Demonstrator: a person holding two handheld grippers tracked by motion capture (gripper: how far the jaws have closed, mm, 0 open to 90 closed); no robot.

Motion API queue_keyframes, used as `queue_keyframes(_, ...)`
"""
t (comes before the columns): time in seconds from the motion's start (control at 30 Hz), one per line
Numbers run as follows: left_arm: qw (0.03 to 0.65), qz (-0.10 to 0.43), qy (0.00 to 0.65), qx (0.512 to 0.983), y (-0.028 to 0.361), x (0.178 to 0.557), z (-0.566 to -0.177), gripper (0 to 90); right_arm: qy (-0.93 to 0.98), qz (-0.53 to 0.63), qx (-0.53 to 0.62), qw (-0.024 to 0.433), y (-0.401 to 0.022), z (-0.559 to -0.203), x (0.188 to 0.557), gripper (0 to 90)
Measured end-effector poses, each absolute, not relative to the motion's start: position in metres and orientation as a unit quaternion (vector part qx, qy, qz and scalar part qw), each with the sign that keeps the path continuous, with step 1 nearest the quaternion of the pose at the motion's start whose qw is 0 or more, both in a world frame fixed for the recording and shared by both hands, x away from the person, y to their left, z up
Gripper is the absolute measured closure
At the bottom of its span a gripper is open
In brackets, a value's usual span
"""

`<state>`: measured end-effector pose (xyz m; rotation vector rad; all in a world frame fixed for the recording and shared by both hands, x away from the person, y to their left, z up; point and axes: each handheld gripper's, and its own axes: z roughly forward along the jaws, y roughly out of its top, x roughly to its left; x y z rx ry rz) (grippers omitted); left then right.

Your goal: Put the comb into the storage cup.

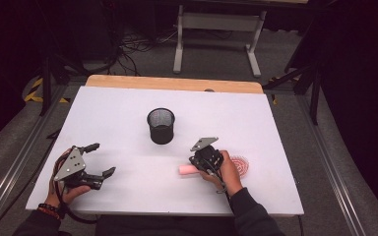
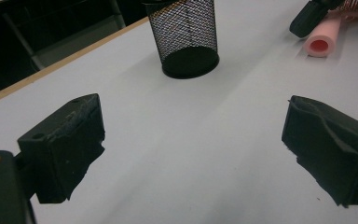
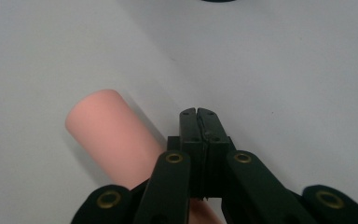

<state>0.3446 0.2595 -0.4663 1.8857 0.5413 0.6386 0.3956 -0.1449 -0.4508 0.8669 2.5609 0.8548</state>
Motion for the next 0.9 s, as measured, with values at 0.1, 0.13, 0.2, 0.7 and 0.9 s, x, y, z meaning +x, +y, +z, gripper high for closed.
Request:
queue_keyframes(0.1,0.512,0.266,0.224,0.785,0.259,0.344,-0.466,6.5,0.892,0.301,0.302,0.150,-0.147,-0.451,0.394,89.8)
queue_keyframes(0.13,0.512,0.265,0.224,0.786,0.259,0.345,-0.466,6.5,0.892,0.303,0.301,0.149,-0.148,-0.451,0.394,89.8)
queue_keyframes(0.2,0.509,0.265,0.224,0.788,0.259,0.345,-0.467,6.4,0.892,0.303,0.299,0.149,-0.148,-0.451,0.392,89.8)
queue_keyframes(0.7,0.506,0.259,0.220,0.793,0.256,0.345,-0.468,6.4,0.899,0.311,0.274,0.142,-0.150,-0.451,0.376,89.7)
queue_keyframes(0.9,0.503,0.256,0.219,0.796,0.255,0.345,-0.469,6.4,0.899,0.315,0.273,0.137,-0.153,-0.452,0.373,89.7)
